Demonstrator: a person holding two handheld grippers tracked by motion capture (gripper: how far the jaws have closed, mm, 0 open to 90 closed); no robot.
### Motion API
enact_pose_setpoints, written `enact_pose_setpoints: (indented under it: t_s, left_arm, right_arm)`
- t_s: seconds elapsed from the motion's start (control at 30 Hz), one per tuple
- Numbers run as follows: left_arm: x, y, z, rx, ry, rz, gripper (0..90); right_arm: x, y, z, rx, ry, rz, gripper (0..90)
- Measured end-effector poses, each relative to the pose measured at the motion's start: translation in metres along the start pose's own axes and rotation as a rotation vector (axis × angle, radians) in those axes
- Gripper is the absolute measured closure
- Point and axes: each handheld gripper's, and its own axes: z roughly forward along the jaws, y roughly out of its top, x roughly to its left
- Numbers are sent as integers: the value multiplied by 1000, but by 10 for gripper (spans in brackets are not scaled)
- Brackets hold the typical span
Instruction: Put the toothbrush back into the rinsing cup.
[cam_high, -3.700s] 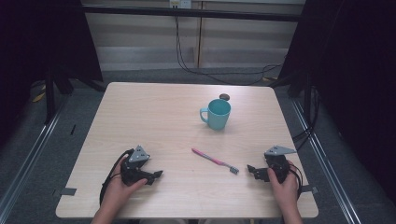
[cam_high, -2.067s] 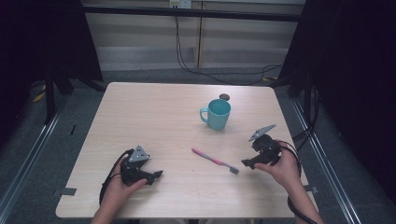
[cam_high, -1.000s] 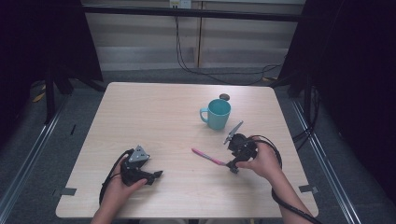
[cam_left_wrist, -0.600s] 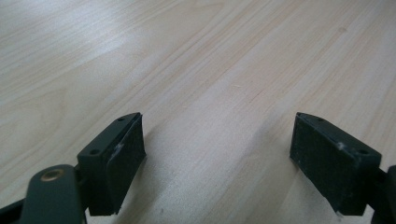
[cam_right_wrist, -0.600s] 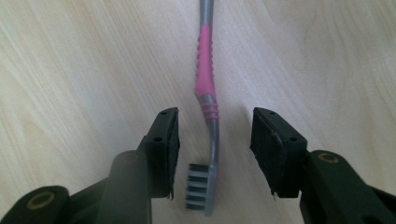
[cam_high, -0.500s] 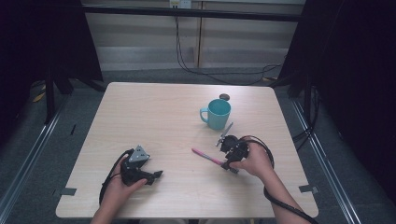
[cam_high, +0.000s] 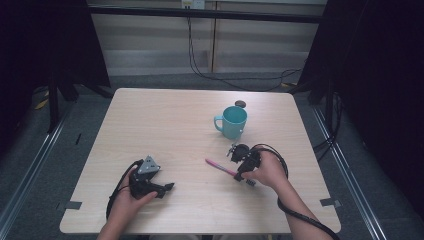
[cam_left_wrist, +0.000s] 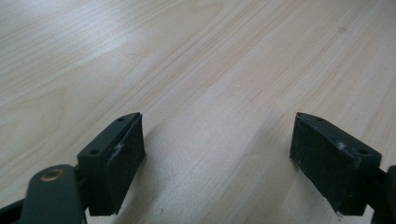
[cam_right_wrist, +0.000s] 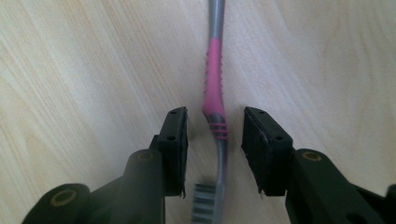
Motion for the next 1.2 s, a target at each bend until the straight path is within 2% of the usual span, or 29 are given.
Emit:
enact_pose_setpoints:
  t_s: [0.3,0.4,0.43,0.5,0.73,0.93,1.13,1.2]
  left_arm:
    - [0,0,0,-1,0,0,176]
    - [0,0,0,0,0,0,176]
    - [0,0,0,0,0,0,176]
    - [0,0,0,0,0,0,176]
    - [0,0,0,-3,0,0,176]
    - [0,0,0,-2,-1,0,175]
    - [0,0,0,3,-2,2,169]
    - [0,0,0,7,-1,5,167]
  right_arm:
    - [1,9,3,49,-10,-21,686]
    - [1,11,4,60,-15,-46,778]
    - [1,12,4,62,-17,-41,801]
    - [3,13,4,73,-32,-73,810]
    - [8,13,3,85,-68,-103,814]
    - [5,6,-9,49,-71,-92,814]
    - [6,3,-17,56,-76,-108,813]
    - [6,1,-22,48,-65,-110,813]
